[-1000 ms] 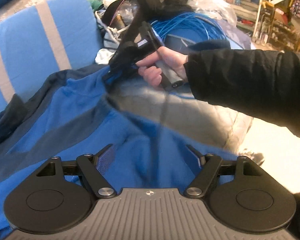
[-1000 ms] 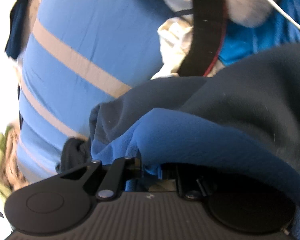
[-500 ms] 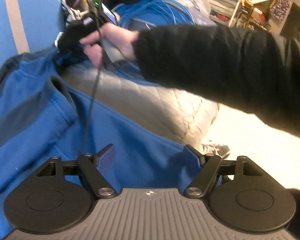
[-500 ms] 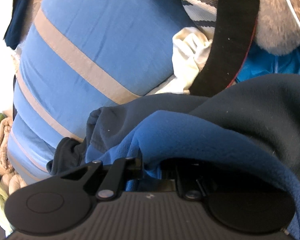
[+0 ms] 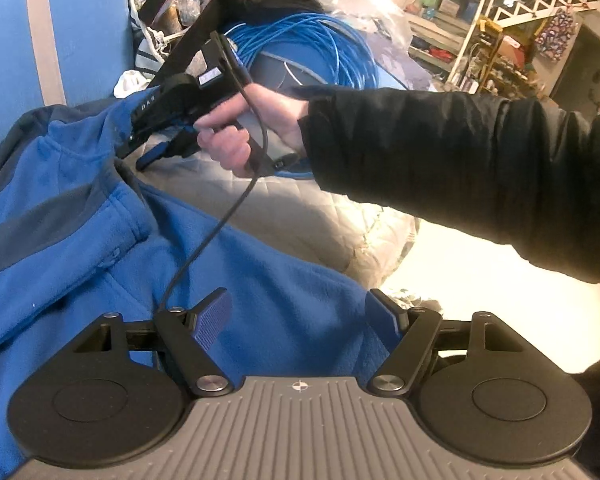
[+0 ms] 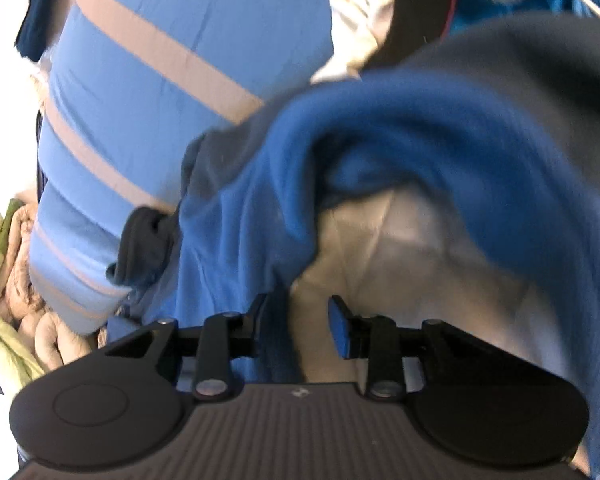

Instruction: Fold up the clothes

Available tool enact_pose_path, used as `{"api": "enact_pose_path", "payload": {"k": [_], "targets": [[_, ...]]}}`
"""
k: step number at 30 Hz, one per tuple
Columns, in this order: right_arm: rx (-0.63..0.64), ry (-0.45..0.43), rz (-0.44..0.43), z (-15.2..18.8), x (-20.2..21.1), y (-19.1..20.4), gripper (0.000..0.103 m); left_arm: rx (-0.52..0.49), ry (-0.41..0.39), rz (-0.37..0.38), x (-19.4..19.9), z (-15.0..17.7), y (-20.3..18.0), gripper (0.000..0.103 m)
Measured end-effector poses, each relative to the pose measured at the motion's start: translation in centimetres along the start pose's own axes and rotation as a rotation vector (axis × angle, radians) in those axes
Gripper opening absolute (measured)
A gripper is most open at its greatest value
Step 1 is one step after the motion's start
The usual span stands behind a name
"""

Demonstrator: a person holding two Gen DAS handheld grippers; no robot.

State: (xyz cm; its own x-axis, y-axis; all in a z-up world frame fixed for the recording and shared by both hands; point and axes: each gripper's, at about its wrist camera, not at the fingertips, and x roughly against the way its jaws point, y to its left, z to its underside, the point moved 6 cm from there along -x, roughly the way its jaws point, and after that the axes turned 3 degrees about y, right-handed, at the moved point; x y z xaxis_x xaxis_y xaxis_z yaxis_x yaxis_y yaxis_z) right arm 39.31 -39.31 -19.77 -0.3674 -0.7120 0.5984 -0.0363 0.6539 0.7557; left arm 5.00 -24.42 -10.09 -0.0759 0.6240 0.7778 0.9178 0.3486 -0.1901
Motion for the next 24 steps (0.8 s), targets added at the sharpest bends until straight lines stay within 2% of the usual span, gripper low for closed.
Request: {"api": "enact_pose_path", "payload": {"k": [6, 11, 15, 22, 24], "targets": [[-0.016, -0.031, -0.072, 0.9, -0.5, 0.4, 0.033, 0.033, -0.002, -0.014, 0.9, 0.7, 0.5, 0.070], [-0.068, -0.096, -0.142, 0.4, 0.2, 0.3, 0.033, 0.042, -0.007, -0.022, 1.5, 1.1, 0.8, 0.070], [-0.051, -0.073, -0.118, 0.3, -0.5, 0.4, 0.033, 0.047, -0.001, -0.026, 1.6, 1.6, 0.8, 0.070], [-0.017, -0.063, -0.147, 0.3, -1.3, 1.3, 0.034, 0.050, 0.003, -0.025, 1.7, 2.0, 0.9, 0.070], [0.019, -0.052, -0.118, 0.5, -1.5, 1.6, 0.042, 0.052, 0.003, -0.025, 1.6, 2.1, 1.0, 0.070]]}}
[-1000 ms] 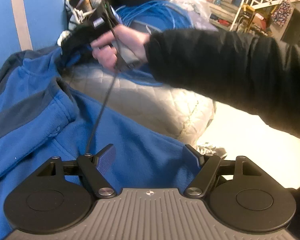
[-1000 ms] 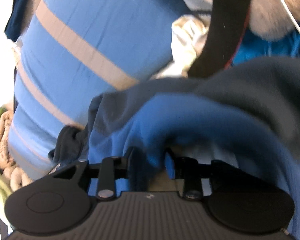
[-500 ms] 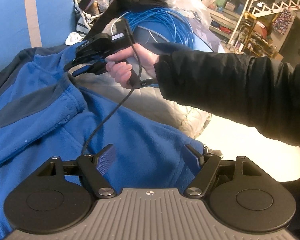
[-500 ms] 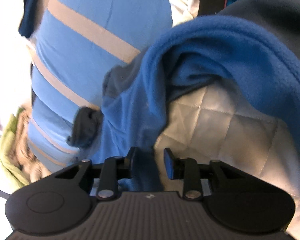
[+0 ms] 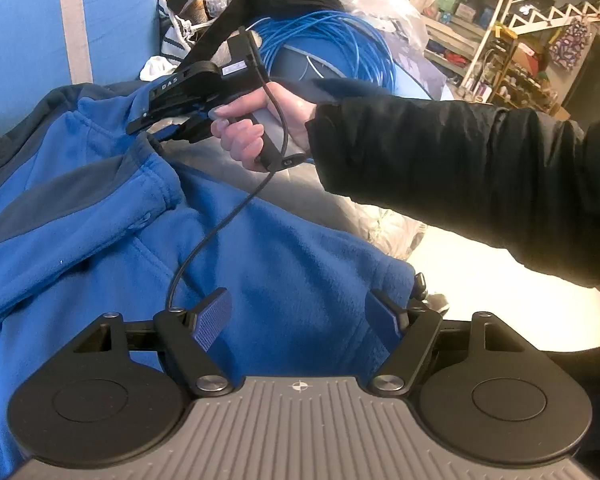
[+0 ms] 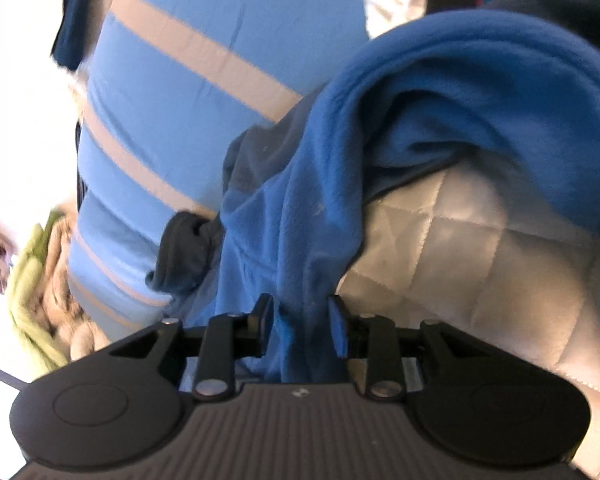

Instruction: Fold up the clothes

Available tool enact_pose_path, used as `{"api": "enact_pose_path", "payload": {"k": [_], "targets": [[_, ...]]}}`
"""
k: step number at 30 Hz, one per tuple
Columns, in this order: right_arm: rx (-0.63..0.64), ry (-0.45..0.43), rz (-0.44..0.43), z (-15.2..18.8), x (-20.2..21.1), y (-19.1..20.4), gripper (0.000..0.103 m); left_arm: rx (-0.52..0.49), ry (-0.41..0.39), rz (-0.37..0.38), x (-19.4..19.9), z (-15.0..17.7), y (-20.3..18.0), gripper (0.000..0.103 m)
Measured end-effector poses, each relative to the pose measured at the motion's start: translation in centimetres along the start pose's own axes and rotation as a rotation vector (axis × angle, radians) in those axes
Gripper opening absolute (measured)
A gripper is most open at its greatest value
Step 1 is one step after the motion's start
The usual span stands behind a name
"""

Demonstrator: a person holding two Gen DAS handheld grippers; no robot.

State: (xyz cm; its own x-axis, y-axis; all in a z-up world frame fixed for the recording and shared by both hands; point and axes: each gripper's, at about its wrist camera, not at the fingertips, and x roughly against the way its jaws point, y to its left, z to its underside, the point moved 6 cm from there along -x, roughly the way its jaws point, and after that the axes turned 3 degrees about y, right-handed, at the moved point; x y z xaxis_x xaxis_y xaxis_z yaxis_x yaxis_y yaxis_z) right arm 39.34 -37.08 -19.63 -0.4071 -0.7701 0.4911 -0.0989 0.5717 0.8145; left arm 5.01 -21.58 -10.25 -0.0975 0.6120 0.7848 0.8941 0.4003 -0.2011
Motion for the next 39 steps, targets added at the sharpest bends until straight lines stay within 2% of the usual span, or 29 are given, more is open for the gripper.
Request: {"api": "enact_pose_path", "payload": {"k": [2, 7, 8, 10, 11, 16, 17, 19, 20, 21, 22, 23, 24, 25, 26, 27, 30, 32, 33, 36, 39], "targets": [[0.039, 0.006, 0.045, 0.1, -0.2, 0.1, 0.049, 0.002, 0.002, -0.001, -0.1, 0.0, 0.1, 0.070], [0.038, 0.003, 0.092, -0.3, -1.2, -0.6, 0.041, 0.012, -0.007, -0.002, 0.0, 0.0, 0.1, 0.070], [0.045, -0.001, 0.098, -0.5, -1.4, -0.6, 0.035, 0.012, -0.011, -0.003, 0.1, 0.0, 0.0, 0.070], [0.074, -0.006, 0.115, -0.5, -1.4, -0.6, 0.031, 0.011, -0.017, -0.004, 0.4, 0.0, -0.2, 0.070], [0.090, -0.007, 0.123, -0.5, -1.4, -0.5, 0.016, 0.009, -0.020, -0.004, 0.6, 0.1, -0.4, 0.070], [0.231, 0.018, 0.214, -1.4, 0.0, 1.5, 0.011, -0.005, -0.022, -0.019, 1.3, 0.8, -0.9, 0.070], [0.253, 0.008, 0.247, -1.8, 0.4, 1.6, 0.004, -0.005, -0.023, -0.025, 1.5, 0.9, -1.0, 0.070], [0.274, -0.024, 0.334, -2.9, 1.3, 1.5, 0.001, 0.005, -0.026, -0.035, 1.7, 1.2, -0.9, 0.070], [0.278, -0.055, 0.432, -3.5, 2.0, 0.8, 0.001, 0.011, -0.027, -0.038, 1.8, 1.3, -0.8, 0.070], [0.265, -0.051, 0.477, -3.7, 2.3, 0.2, 0.003, 0.015, -0.030, -0.045, 2.0, 1.3, -0.7, 0.070], [0.230, -0.018, 0.479, -3.6, 2.5, -0.5, 0.005, 0.018, -0.034, -0.052, 2.2, 1.4, -0.6, 0.070], [0.195, 0.005, 0.440, -3.2, 3.0, -0.8, 0.011, 0.021, -0.041, -0.060, 2.6, 1.4, -0.5, 0.070], [0.175, 0.010, 0.400, -2.7, 3.7, -0.6, 0.024, 0.026, -0.049, -0.067, 3.0, 1.5, -0.4, 0.070], [0.166, 0.019, 0.380, -1.9, 4.5, -0.3, 0.046, 0.031, -0.054, -0.077, 3.6, 1.6, -0.2, 0.070], [0.170, 0.034, 0.373, -1.0, 5.3, 0.1, 0.063, 0.036, -0.060, -0.088, 4.3, 1.8, -0.1, 0.071], [0.179, 0.054, 0.372, 0.1, 6.1, 0.6, 0.068, 0.041, -0.065, -0.100, 4.9, 1.9, 0.1, 0.071], [0.189, 0.132, 0.369, 3.5, 8.9, 2.2, 0.071, 0.043, -0.083, -0.171, 7.6, 2.3, 0.7, 0.071], [0.185, 0.184, 0.379, 5.8, 11.0, 3.3, 0.080, 0.036, -0.111, -0.234, 10.2, 2.6, 1.3, 0.072], [0.192, 0.200, 0.385, 6.7, 12.2, 4.1, 0.080, 0.032, -0.126, -0.267, 11.7, 2.7, 1.7, 0.072], [0.215, 0.249, 0.363, 9.4, 15.4, 6.7, 0.085, 0.042, -0.176, -0.381, 16.5, 2.7, 2.9, 0.072], [0.189, 0.319, 0.373, 12.1, 17.4, 8.8, 0.086, 0.093, -0.247, -0.481, 22.4, 2.1, 3.9, 0.072]]}}
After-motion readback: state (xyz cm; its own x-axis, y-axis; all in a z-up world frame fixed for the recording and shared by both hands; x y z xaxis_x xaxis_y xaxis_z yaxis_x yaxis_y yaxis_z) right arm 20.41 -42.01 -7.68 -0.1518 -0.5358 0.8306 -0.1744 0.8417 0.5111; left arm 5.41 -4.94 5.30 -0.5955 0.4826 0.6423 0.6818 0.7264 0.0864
